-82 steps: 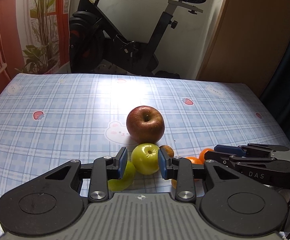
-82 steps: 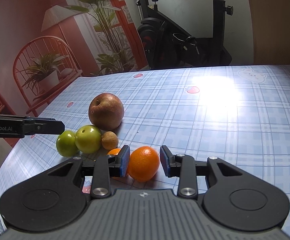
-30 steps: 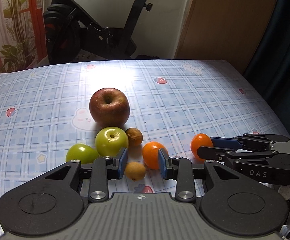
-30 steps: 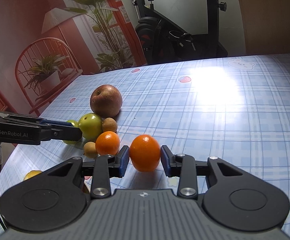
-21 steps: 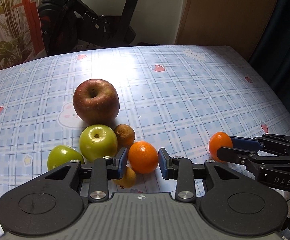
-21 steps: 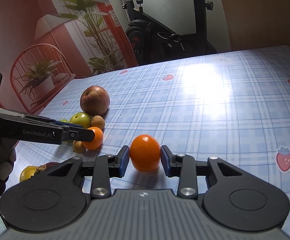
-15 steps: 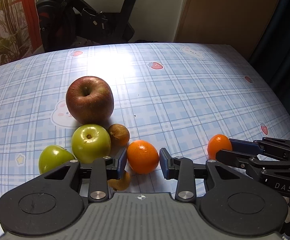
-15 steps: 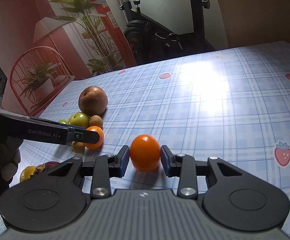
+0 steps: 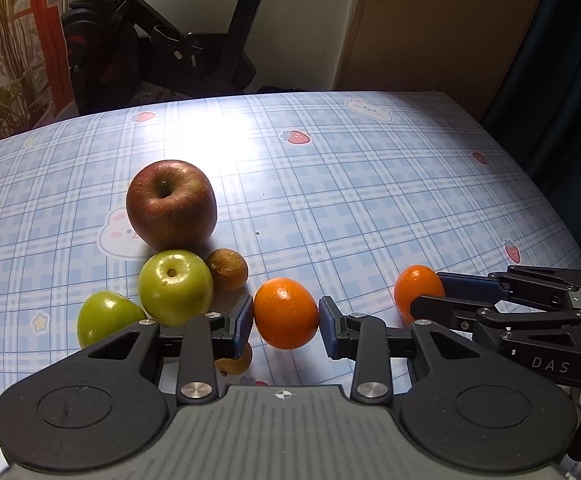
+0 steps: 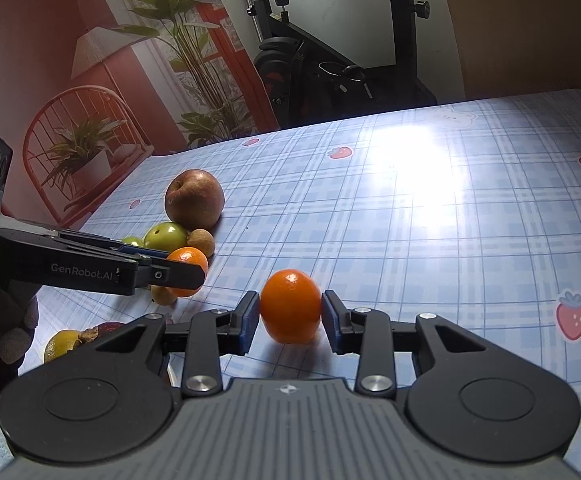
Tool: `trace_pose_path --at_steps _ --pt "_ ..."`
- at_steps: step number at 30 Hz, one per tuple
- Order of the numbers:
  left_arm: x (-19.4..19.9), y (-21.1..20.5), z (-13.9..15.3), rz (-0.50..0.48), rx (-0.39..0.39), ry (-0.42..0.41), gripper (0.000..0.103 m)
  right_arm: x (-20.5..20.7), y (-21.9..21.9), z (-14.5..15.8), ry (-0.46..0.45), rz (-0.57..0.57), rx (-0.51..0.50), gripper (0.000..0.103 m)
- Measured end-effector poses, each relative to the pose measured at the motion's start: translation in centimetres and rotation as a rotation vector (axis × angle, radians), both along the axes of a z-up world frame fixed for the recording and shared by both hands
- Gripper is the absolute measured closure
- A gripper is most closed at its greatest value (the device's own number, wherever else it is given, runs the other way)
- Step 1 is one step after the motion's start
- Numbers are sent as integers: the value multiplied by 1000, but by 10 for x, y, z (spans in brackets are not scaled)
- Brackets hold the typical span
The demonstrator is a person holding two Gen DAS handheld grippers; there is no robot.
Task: Organize fruits
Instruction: 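Carry the orange with the right tool toward the plate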
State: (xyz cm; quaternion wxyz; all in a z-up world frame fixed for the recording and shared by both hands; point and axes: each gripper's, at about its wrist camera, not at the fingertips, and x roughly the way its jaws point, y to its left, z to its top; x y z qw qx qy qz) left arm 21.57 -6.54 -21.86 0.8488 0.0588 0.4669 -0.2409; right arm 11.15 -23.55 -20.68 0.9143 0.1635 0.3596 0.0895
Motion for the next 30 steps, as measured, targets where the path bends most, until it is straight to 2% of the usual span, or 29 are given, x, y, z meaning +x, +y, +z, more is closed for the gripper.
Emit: trace_pose_path --at_steps 11,21,30 --pt "-29 15 28 -1 -13 -69 65 -14 19 21 -31 18 -28 66" --pt "-64 50 56 35 -46 -115 65 -31 38 36 -50 23 -32 66" --pt "-90 72 61 51 -78 -121 65 -46 55 45 -59 32 -32 66"
